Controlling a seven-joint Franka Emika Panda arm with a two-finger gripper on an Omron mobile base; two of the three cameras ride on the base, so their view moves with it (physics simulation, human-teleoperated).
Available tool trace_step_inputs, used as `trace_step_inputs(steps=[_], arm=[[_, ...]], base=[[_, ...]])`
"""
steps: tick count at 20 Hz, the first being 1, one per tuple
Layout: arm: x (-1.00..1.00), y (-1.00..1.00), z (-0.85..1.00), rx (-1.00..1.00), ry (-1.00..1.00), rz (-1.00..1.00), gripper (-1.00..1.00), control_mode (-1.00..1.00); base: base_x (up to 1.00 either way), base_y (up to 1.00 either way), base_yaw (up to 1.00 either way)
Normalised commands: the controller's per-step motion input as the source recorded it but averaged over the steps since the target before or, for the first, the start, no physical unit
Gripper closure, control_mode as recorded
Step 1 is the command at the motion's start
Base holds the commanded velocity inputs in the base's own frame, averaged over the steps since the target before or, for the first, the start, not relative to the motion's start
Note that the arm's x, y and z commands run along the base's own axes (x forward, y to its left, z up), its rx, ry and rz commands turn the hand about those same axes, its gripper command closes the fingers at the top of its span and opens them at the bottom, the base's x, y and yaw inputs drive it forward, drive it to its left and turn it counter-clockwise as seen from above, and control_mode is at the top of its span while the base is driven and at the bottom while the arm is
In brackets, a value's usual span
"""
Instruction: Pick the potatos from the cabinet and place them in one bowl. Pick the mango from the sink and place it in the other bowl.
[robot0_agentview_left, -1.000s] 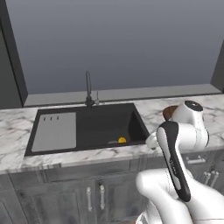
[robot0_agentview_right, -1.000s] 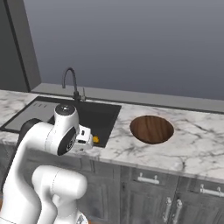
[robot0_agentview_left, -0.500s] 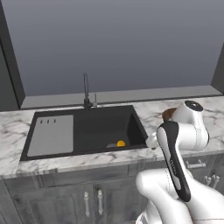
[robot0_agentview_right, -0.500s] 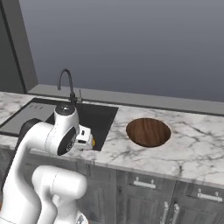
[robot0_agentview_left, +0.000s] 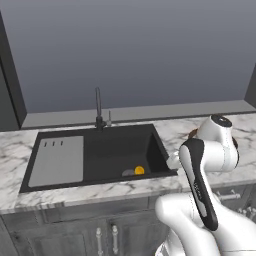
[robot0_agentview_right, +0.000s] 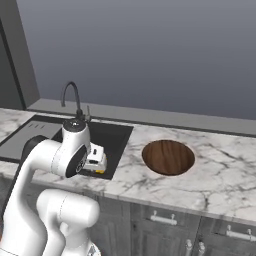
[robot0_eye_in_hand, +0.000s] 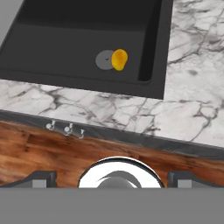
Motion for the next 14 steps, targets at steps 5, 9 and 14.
trace_step_inputs(steps=[5,9,14], arm=[[0.0,0.0,0.0,0.0,0.0,0.0,-1.0,1.0],[0.0,0.0,0.0,0.0,0.0,0.0,-1.0,1.0],[0.0,0.0,0.0,0.0,0.0,0.0,-1.0,1.0]], base=[[0.25,-0.12,0.0],[0.09,-0.06,0.0],[0.0,0.0,0.0]])
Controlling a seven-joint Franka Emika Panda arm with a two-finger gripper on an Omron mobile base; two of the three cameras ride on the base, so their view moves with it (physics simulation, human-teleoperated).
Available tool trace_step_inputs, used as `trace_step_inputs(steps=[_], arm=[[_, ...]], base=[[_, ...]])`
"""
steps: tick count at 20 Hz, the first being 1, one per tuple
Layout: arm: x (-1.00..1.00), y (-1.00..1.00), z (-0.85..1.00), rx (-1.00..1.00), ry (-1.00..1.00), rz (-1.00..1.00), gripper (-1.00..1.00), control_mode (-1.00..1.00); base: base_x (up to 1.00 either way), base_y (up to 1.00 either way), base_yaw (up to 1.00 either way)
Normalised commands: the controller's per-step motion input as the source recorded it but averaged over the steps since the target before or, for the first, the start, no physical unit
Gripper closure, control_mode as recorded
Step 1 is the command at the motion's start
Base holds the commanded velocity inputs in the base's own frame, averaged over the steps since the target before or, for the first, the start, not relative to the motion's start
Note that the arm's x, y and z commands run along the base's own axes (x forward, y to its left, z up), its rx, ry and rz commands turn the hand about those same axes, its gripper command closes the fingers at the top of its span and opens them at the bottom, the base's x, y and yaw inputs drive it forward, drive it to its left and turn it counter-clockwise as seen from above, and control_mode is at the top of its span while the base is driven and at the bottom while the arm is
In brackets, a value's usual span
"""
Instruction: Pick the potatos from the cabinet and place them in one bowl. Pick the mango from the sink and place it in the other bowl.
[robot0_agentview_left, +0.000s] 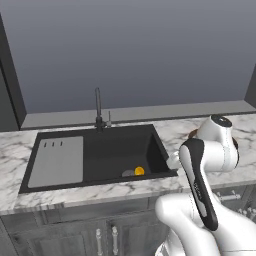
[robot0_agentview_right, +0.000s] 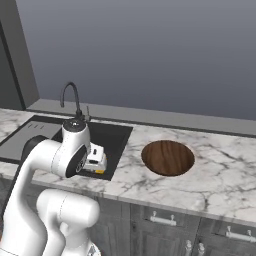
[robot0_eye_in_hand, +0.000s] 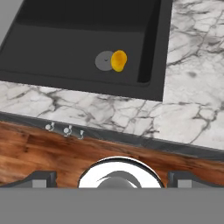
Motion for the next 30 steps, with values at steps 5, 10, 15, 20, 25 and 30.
trace_step_inputs(steps=[5,10,15,20,25,30], arm=[[0.01,0.0,0.02,0.0,0.0,0.0,-1.0,-1.0],[0.31,0.0,0.04,0.0,0.0,0.0,-1.0,-1.0],[0.56,0.01,0.0,0.0,0.0,0.0,-1.0,-1.0],[0.47,0.13,0.0,0.01,0.0,0.0,-1.0,-1.0],[0.58,0.2,-0.03,0.03,0.04,0.0,-1.0,-1.0],[0.57,0.21,-0.3,0.02,0.09,0.0,-1.0,-1.0]], base=[[0.02,0.0,0.0],[0.0,0.0,0.0],[0.0,0.0,0.0],[0.0,0.0,0.0],[0.0,0.0,0.0],[0.0,0.0,0.0]])
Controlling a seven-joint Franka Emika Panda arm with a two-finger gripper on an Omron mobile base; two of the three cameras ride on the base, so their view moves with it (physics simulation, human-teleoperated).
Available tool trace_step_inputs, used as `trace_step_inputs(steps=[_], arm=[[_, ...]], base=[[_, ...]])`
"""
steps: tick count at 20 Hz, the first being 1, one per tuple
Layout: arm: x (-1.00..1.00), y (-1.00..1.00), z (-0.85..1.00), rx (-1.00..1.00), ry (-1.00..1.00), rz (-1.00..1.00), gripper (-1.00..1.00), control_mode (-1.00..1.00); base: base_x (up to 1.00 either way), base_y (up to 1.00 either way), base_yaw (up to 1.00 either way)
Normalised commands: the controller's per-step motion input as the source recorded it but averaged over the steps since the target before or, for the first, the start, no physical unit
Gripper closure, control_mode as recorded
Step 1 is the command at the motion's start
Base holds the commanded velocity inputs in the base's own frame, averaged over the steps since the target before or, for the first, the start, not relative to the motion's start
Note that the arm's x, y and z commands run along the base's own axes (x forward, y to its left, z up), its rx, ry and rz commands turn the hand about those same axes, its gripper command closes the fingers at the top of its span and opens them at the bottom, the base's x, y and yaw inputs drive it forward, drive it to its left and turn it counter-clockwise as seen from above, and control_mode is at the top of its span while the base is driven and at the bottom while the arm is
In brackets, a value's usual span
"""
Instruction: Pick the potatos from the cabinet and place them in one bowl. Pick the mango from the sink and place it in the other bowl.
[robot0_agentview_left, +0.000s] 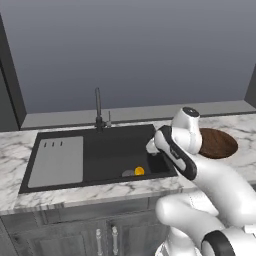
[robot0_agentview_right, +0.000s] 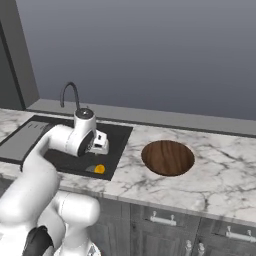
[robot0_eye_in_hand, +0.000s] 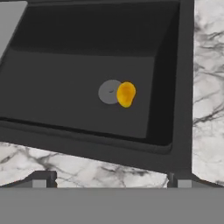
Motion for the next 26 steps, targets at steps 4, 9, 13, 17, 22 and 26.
trace_step_inputs(steps=[4,9,13,17,22,26], arm=[[0.49,0.11,-0.49,0.01,0.1,0.0,-1.0,-1.0],[0.28,0.04,-0.44,0.0,0.06,0.0,-1.0,-1.0],[0.18,0.02,-0.3,0.0,0.02,0.0,-1.0,-1.0],[0.03,0.03,-0.23,0.0,0.0,0.0,-1.0,-1.0],[0.0,0.07,-0.3,0.0,0.0,0.0,-1.0,-1.0],[0.0,0.13,-0.31,0.0,0.0,0.0,-1.0,-1.0]], base=[[0.0,0.0,0.0],[0.0,0.0,0.0],[0.0,0.0,0.0],[0.0,0.0,0.0],[0.0,0.0,0.0],[0.0,0.0,0.0]])
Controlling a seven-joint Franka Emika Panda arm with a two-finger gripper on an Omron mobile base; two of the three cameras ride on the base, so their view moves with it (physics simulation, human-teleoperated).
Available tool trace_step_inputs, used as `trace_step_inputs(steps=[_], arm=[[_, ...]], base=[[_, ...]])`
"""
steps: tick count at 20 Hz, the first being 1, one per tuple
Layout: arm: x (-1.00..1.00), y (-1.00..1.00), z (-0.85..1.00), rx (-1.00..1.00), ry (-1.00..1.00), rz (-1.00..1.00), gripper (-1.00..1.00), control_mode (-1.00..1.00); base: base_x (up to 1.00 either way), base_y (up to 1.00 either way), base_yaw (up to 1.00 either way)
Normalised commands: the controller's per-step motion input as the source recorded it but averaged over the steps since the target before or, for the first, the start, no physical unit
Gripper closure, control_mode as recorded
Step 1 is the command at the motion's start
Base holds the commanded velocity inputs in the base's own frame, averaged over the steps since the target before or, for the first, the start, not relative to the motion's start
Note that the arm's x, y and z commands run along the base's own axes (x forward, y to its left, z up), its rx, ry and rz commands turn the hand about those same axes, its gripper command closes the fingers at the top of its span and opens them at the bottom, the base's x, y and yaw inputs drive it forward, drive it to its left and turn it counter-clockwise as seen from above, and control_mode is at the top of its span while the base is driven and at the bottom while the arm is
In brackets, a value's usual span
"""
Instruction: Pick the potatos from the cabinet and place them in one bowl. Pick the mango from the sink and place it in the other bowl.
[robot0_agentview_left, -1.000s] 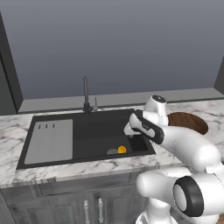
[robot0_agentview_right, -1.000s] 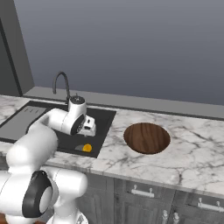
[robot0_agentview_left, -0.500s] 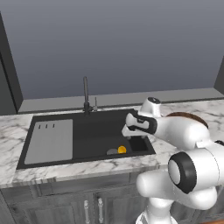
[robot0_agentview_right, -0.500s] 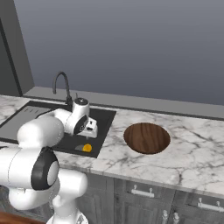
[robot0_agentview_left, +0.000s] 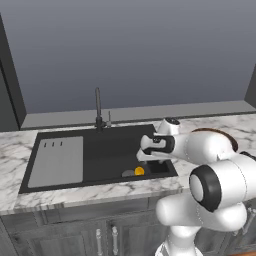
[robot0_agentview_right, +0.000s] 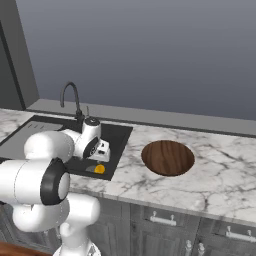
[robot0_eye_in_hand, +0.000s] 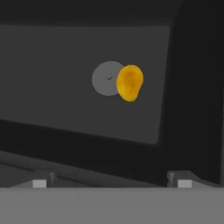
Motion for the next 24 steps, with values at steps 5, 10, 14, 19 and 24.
trace_step_inputs(steps=[5,10,14,19,24], arm=[[0.03,0.1,-0.26,0.0,0.0,0.0,-1.0,-1.0],[0.23,0.03,-0.18,0.0,0.0,0.0,-1.0,-1.0],[0.28,0.0,-0.18,0.0,0.0,0.0,-1.0,-1.0],[0.28,0.0,-0.27,0.0,0.0,0.0,-1.0,-1.0],[0.23,0.0,-0.41,0.0,0.0,0.0,-1.0,-1.0]], base=[[0.0,0.0,0.0],[0.0,0.0,0.0],[0.0,0.0,0.0],[0.0,0.0,0.0],[0.0,0.0,0.0]])
